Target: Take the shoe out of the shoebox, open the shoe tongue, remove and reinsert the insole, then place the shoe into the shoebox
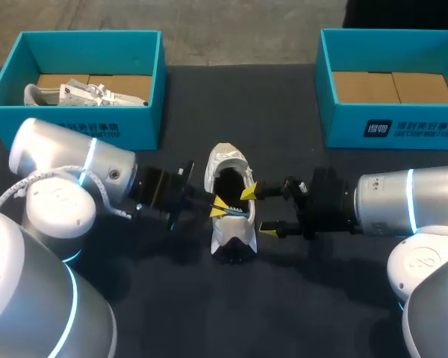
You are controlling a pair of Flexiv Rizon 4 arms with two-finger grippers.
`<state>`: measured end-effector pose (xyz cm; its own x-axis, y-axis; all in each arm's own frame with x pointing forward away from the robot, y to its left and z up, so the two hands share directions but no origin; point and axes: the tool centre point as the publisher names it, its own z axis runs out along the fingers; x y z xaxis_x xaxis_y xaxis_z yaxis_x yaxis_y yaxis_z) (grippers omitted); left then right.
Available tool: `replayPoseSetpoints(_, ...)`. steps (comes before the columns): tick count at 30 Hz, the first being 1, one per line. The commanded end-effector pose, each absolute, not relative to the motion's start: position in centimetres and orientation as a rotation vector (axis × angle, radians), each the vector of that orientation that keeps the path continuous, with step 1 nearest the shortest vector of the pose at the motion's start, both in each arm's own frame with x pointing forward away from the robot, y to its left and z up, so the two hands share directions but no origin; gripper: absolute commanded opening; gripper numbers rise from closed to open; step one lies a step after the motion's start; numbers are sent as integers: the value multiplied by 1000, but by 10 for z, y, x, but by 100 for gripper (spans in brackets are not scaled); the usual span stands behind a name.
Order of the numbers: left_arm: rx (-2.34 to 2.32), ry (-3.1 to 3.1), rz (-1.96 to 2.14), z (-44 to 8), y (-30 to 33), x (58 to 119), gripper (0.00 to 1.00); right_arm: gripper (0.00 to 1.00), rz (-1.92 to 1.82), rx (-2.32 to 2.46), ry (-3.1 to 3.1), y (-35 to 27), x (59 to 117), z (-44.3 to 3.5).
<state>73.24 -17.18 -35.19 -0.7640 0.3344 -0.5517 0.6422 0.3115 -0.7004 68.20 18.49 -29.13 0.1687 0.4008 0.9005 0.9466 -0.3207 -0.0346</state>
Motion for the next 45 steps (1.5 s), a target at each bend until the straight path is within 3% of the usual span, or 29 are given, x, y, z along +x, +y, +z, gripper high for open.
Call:
replayPoseSetpoints(1, 891, 2302, -1427, -361, -179, 743, 0, 100, -1109, -1831, -1278, 188, 682, -290)
replayPoseSetpoints(8, 867, 2302, -1438, -359, -182, 747, 0, 100, -1109, -1831, -1278, 188, 682, -290)
replayPoseSetpoints(10, 861, 2292, -1442, -354, -182, 747, 42, 100, -1109, -1831, -1278, 188, 682, -290)
replayPoseSetpoints(12, 860, 2280, -1444, -350, -181, 747, 50, 100, -1109, -1831, -1278, 188, 682, -290)
replayPoseSetpoints(13, 861, 2276, -1440, -347, -181, 746, 67, 100, -1109, -1831, -1278, 188, 682, -290)
replayPoseSetpoints(14, 863, 2273, -1440, -345, -181, 746, 79, 100, -1109, -1831, -1278, 188, 682, -290)
replayPoseSetpoints(18, 872, 2253, -1446, -336, -181, 744, 83, 100, -1109, -1831, -1278, 188, 682, -290)
replayPoseSetpoints(27, 888, 2238, -1414, -317, -169, 746, 74, 100, -1109, -1831, -1278, 188, 682, -290)
replayPoseSetpoints(30, 938, 2257, -1379, -313, -164, 748, 59, 100, -1109, -1831, -1278, 188, 682, -290)
replayPoseSetpoints(32, 971, 2274, -1358, -310, -161, 750, 56, 100, -1109, -1831, -1278, 188, 682, -290)
replayPoseSetpoints(33, 989, 2280, -1346, -309, -160, 752, 50, 100, -1109, -1831, -1278, 188, 682, -290)
replayPoseSetpoints(36, 1046, 2295, -1319, -304, -158, 754, 49, 100, -1109, -1831, -1278, 188, 682, -290)
replayPoseSetpoints(38, 1094, 2311, -1298, -303, -158, 754, 36, 100, -1109, -1831, -1278, 188, 682, -290)
replayPoseSetpoints(40, 1144, 2330, -1276, -302, -158, 754, 35, 100, -1109, -1831, -1278, 188, 682, -290)
replayPoseSetpoints(43, 1239, 2368, -1231, -305, -156, 752, 23, 100, -1109, -1831, -1278, 188, 682, -290)
replayPoseSetpoints(44, 1267, 2379, -1219, -306, -156, 751, 14, 100, -1109, -1831, -1278, 188, 682, -290)
replayPoseSetpoints(45, 1298, 2388, -1203, -307, -156, 751, 11, 100, -1108, -1833, -1278, 185, 682, -291)
